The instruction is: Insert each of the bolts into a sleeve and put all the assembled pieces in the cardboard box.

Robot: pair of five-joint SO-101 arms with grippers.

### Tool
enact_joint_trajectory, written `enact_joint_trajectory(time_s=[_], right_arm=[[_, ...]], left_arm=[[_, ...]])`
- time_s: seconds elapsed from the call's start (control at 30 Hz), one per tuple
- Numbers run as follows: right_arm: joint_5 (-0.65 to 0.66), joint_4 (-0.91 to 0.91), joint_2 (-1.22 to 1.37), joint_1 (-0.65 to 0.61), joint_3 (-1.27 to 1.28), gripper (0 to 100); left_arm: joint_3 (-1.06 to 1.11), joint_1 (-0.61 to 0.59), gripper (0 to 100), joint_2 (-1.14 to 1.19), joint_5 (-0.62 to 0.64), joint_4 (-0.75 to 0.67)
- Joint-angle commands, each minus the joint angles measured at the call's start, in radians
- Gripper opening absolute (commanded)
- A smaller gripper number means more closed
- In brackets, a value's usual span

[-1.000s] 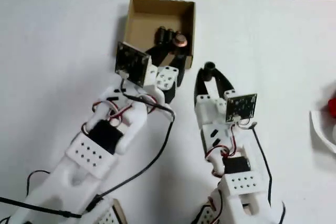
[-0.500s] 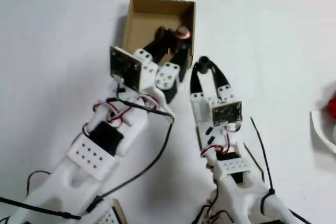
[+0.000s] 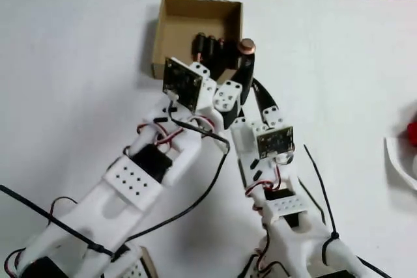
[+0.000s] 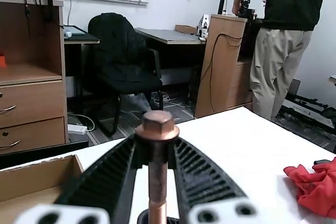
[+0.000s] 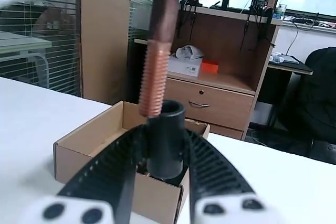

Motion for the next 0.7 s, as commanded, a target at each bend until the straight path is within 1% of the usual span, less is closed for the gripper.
enact_joint_trajectory(time_s=[0.0, 0.17, 0.33, 0.67], right_arm=[[0.008, -0.024, 0.001, -0.004, -0.003, 2.1], [0.008, -0.024, 0.001, -0.004, -0.003, 2.1], [0.008, -0.024, 0.001, -0.004, 0.008, 2.1], [0.008, -0.024, 0.001, -0.002, 0.008, 2.1]], left_arm=[[-0.079, 0.003, 2, 0.0, -0.005, -0.029], [-0.116, 0.0, 2, 0.0, -0.006, -0.031], [-0.134, 0.006, 2, 0.017, -0.091, -0.031], [-0.142, 0.021, 2, 0.12, -0.089, -0.031]])
